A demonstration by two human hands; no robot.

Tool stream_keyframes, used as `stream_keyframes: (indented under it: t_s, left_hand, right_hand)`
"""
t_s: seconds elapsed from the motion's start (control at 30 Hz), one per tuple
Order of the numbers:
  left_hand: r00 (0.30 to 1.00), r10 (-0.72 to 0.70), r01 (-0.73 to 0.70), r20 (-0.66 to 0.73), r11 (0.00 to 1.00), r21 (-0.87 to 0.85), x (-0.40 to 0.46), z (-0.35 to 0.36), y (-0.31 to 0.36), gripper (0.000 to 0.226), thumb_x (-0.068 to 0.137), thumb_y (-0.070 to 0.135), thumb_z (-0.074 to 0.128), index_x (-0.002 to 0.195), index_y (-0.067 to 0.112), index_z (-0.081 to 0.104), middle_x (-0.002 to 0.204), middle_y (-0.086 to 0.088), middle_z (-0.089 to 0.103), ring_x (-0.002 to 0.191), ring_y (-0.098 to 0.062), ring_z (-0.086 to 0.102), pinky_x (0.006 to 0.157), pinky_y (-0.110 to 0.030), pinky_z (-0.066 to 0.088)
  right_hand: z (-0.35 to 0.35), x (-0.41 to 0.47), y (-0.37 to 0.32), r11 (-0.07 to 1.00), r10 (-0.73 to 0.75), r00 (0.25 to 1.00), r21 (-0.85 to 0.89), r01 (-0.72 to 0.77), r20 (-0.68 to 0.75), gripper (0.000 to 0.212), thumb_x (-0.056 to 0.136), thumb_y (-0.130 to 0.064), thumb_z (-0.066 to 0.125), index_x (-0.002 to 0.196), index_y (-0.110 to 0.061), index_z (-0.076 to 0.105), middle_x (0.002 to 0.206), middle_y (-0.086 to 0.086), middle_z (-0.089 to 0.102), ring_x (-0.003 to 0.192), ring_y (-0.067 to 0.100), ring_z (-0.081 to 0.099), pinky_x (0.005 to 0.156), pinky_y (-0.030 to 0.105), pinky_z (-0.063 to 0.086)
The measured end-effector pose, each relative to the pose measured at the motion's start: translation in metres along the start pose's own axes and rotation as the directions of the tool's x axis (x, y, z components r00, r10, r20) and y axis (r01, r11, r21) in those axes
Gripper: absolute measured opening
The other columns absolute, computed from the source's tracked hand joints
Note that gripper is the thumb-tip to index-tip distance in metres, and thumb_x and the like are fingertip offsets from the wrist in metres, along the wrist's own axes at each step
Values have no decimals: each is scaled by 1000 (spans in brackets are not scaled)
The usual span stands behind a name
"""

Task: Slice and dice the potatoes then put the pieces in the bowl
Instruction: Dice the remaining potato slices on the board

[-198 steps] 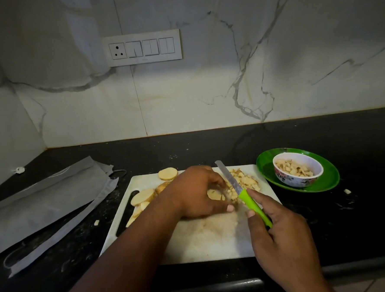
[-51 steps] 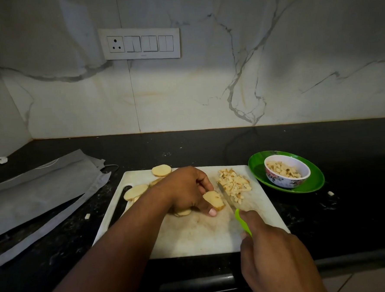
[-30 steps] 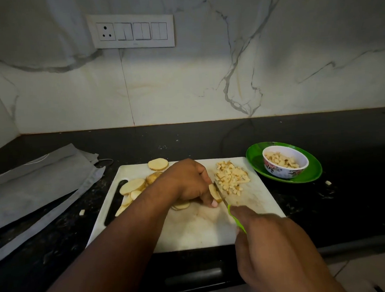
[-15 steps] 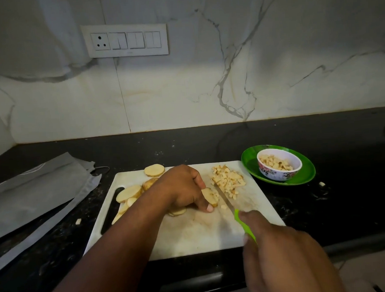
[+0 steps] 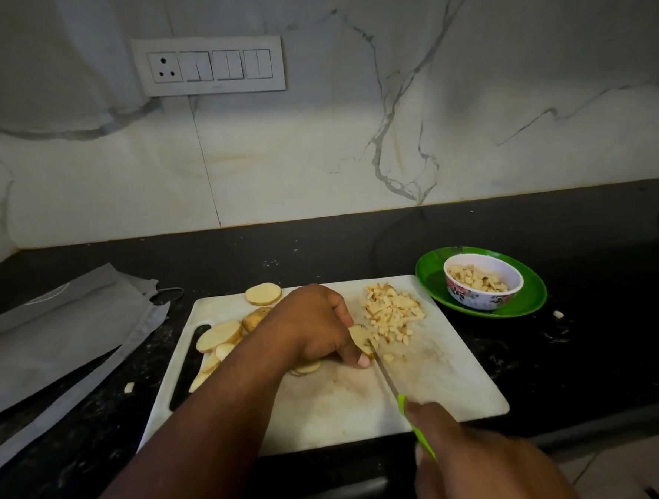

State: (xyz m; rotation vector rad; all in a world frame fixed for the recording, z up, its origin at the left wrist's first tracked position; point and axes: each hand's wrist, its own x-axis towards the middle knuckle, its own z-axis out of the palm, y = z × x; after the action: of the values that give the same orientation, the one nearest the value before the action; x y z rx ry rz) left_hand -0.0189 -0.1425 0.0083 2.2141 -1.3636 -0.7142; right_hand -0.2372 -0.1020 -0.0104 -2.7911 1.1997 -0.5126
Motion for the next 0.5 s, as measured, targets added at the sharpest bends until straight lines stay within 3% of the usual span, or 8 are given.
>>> stream_keyframes:
  t_s: [0.03, 0.1, 0.13, 0.2, 0.23, 0.3, 0.37, 0.5]
  left_hand:
    - [1000, 3, -3, 0, 1000, 0, 0, 0, 0, 41, 59, 32, 101, 90, 24, 75, 96, 6, 72, 94, -14, 66, 92, -39, 59]
    - [1000, 5, -5, -2, 1000, -1, 0, 0, -1, 42, 59, 32, 101, 91, 24, 75, 97, 6, 72, 95, -15, 66, 93, -40, 59]
    - [1000, 5, -5, -3, 1000, -2, 0, 0, -1, 42, 59, 32, 101, 91, 24, 75, 97, 6, 72, 95, -15, 66, 93, -41, 59]
    - [1000, 7, -7, 0, 1000, -3, 0, 0, -1, 43, 59, 32, 101, 91, 25, 74, 97, 6, 73, 95, -15, 67, 93, -40, 59]
    - [1000, 8, -8, 1, 1000, -1, -1, 0, -2, 43, 59, 32, 101, 91, 25, 74, 97, 6, 73, 95, -15, 67, 93, -40, 59]
    - [1000, 6, -6, 4, 1000, -7, -2, 0, -1, 42, 60, 30, 101, 91, 24, 74, 96, 4, 74, 94, -16, 68, 93, -41, 60]
    - [1000, 4, -4, 2, 1000, -19, -3, 0, -1, 41, 60, 28, 101, 90, 23, 74, 94, 4, 75, 92, -16, 70, 91, -41, 61]
    - [1000, 29, -29, -2, 999, -16, -1, 0, -3, 40, 60, 26, 102, 89, 22, 75, 92, 6, 75, 87, -12, 70, 79, -31, 59]
  right_hand:
    - [6, -6, 4, 1000, -11, 1000, 9, 11, 28, 26, 77, -54, 60, 101, -51, 69, 65, -14, 67, 51, -1, 61, 50, 14, 48]
    - [12, -18, 14, 1000, -25, 992, -9, 24, -121, 40, 93, -43, 39, 94, -38, 78, 45, -9, 54, 30, 7, 46, 31, 15, 37]
    - [9, -23, 12, 1000, -19, 990, -23, 16, -139, 43, 94, -39, 37, 94, -34, 79, 42, -7, 49, 28, 6, 42, 32, 13, 37]
    - [0, -21, 8, 999, -10, 1000, -38, 9, -28, 36, 91, -42, 41, 117, -48, 66, 57, -6, 53, 49, 2, 59, 45, 16, 48]
    - [-9, -21, 3, 994, -1, 991, 106, 15, -130, 39, 94, -48, 36, 130, -57, 45, 73, -6, 56, 74, -3, 65, 65, 17, 53]
    - [-17, -11, -1, 993, 48, 995, 111, -37, -91, 50, 92, -57, 28, 140, -55, 19, 100, -10, 60, 106, 6, 63, 87, 17, 47]
    - [-16, 10, -2, 999, 39, 999, 18, -39, -11, 50, 93, -51, 35, 141, -44, 23, 111, -9, 64, 105, 12, 64, 85, 26, 49]
    - [-2, 27, -11, 999, -3, 999, 46, 5, -49, 44, 95, -40, 40, 138, -38, 31, 97, -6, 61, 97, 17, 65, 70, 31, 37]
